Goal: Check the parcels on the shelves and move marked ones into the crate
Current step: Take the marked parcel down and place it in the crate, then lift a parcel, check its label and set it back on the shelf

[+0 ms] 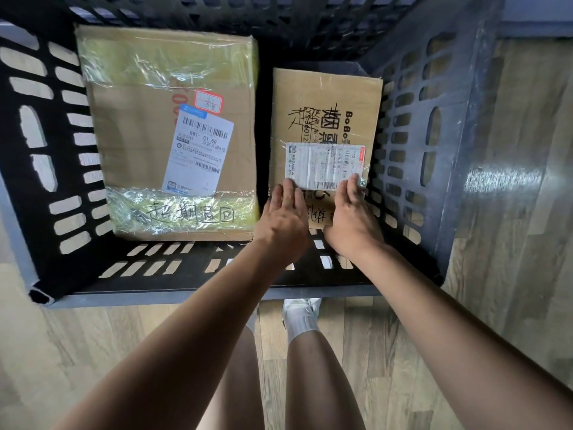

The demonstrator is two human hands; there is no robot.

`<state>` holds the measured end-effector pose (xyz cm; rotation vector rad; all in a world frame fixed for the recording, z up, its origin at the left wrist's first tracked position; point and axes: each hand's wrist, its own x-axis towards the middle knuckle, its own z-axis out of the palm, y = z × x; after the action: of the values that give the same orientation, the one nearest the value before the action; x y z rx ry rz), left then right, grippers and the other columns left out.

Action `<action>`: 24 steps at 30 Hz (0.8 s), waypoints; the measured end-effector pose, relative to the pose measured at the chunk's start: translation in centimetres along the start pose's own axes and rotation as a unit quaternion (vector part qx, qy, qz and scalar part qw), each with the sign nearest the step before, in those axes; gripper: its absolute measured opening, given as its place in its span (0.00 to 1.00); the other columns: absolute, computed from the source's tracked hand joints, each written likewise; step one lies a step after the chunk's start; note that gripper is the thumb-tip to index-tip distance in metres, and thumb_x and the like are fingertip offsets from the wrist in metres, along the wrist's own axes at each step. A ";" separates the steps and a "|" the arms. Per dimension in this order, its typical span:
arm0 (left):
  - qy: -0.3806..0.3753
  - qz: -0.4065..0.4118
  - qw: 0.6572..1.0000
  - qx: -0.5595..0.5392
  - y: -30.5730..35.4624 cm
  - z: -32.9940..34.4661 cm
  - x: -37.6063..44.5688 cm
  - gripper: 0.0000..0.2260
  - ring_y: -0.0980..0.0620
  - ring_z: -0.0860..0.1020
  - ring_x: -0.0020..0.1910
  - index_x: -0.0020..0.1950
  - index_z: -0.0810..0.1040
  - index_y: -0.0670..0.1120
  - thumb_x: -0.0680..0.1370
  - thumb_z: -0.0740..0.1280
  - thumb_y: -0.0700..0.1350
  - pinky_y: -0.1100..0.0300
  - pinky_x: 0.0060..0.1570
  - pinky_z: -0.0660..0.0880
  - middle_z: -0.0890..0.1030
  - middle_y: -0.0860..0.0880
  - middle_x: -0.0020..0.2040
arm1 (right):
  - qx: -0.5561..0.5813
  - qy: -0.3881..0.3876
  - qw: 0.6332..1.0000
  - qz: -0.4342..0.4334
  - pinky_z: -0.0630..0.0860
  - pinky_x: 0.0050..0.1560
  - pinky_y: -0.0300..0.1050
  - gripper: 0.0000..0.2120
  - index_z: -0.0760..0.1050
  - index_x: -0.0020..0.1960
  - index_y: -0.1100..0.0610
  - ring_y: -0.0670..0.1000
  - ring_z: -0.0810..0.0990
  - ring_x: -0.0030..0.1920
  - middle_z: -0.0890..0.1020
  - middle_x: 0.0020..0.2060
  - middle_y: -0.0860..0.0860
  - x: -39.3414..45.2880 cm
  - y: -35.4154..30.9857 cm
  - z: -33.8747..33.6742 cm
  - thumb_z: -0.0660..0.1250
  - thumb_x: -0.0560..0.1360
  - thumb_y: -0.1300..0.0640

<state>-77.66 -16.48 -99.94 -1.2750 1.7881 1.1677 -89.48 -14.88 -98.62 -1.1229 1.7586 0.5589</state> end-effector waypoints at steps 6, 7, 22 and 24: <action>0.014 0.019 0.999 -0.035 0.0 -1.0 -0.4 0.27 0.42 0.42 0.76 0.75 0.42 0.35 0.80 0.50 0.39 0.51 0.75 0.43 0.43 0.37 0.77 | -0.015 0.030 0.999 -0.011 0.51 0.75 0.50 0.38 0.36 0.75 0.59 0.53 0.41 0.76 0.33 0.74 0.53 -1.1 0.3 -0.2 0.59 0.76 0.65; 0.029 0.031 0.999 -0.030 -0.1 -1.3 -0.7 0.27 0.42 0.43 0.76 0.75 0.42 0.35 0.80 0.50 0.39 0.51 0.75 0.43 0.45 0.37 0.77 | -0.027 0.045 0.999 -0.017 0.51 0.75 0.50 0.38 0.37 0.75 0.60 0.53 0.41 0.76 0.34 0.75 0.53 -1.6 0.3 -0.4 0.59 0.77 0.64; 0.303 0.027 0.942 0.142 3.3 -19.7 -20.4 0.34 0.40 0.44 0.76 0.76 0.37 0.41 0.80 0.55 0.50 0.48 0.73 0.43 0.45 0.38 0.77 | -0.111 0.245 0.946 -0.179 0.34 0.72 0.49 0.38 0.35 0.75 0.58 0.56 0.36 0.75 0.37 0.75 0.58 -18.0 -7.5 -17.6 0.56 0.79 0.45; 0.357 0.042 0.916 0.176 3.6 -22.2 -24.2 0.35 0.38 0.49 0.76 0.76 0.42 0.40 0.78 0.59 0.50 0.46 0.74 0.47 0.50 0.35 0.76 | -0.144 0.284 0.926 -0.204 0.34 0.73 0.49 0.37 0.37 0.75 0.60 0.56 0.37 0.75 0.39 0.75 0.59 -22.0 -8.5 -20.4 0.55 0.79 0.45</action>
<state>-73.40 -27.31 -68.99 -1.5167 2.4487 0.3742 -88.61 -24.69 -69.05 -1.9525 1.8670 0.2452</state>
